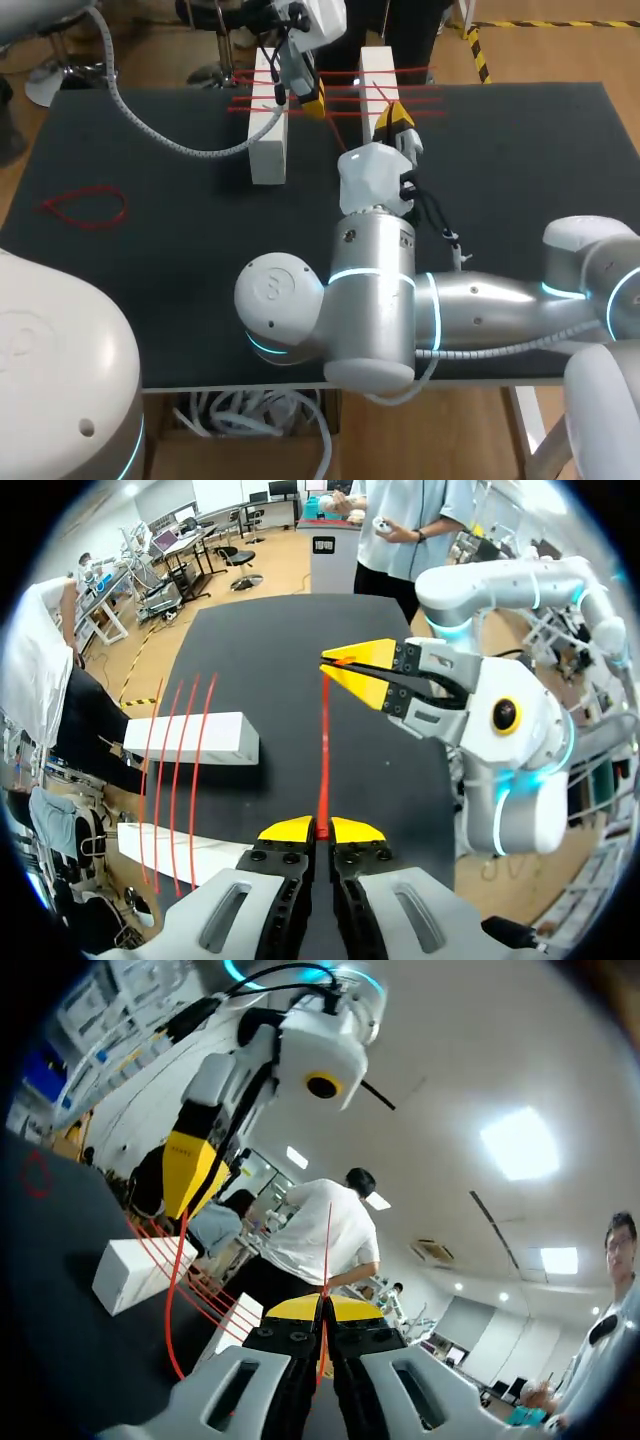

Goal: Grab the tape and strap the tape.

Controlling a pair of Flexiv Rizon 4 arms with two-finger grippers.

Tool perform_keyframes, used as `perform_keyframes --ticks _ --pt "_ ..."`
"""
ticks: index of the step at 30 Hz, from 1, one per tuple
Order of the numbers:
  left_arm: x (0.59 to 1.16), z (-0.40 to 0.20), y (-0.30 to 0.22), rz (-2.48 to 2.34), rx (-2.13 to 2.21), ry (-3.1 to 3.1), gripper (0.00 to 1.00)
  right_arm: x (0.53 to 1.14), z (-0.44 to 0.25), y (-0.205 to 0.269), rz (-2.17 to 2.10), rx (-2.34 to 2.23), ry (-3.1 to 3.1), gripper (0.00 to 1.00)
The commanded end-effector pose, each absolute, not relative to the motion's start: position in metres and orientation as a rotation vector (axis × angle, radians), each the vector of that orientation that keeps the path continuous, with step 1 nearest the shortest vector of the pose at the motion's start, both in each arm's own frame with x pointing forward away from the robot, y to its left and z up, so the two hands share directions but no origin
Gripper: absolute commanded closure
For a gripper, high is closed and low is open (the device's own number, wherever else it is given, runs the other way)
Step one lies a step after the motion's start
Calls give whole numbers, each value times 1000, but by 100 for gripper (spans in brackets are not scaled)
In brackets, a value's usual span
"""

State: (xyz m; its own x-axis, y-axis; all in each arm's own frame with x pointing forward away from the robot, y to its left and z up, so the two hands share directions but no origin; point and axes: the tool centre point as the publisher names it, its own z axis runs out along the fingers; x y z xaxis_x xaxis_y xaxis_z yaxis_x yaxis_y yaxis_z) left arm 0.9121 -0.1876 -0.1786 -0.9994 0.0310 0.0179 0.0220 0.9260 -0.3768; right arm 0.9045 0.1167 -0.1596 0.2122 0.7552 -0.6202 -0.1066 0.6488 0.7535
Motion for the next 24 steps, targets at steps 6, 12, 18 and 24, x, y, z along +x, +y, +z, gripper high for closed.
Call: perform_keyframes --ticks 6,12,18,24 --pt "913 -177 -188 589 -40 -3061 100 903 -155 118 655 653 1227 100" --pt "913 -177 -188 589 -40 -3061 100 903 -155 118 655 653 1227 100" --pt "913 -177 -188 589 -40 -3061 100 903 -153 124 423 544 1357 100" --pt "913 -177 -188 589 -40 -3061 100 905 -154 128 199 421 1424 100"
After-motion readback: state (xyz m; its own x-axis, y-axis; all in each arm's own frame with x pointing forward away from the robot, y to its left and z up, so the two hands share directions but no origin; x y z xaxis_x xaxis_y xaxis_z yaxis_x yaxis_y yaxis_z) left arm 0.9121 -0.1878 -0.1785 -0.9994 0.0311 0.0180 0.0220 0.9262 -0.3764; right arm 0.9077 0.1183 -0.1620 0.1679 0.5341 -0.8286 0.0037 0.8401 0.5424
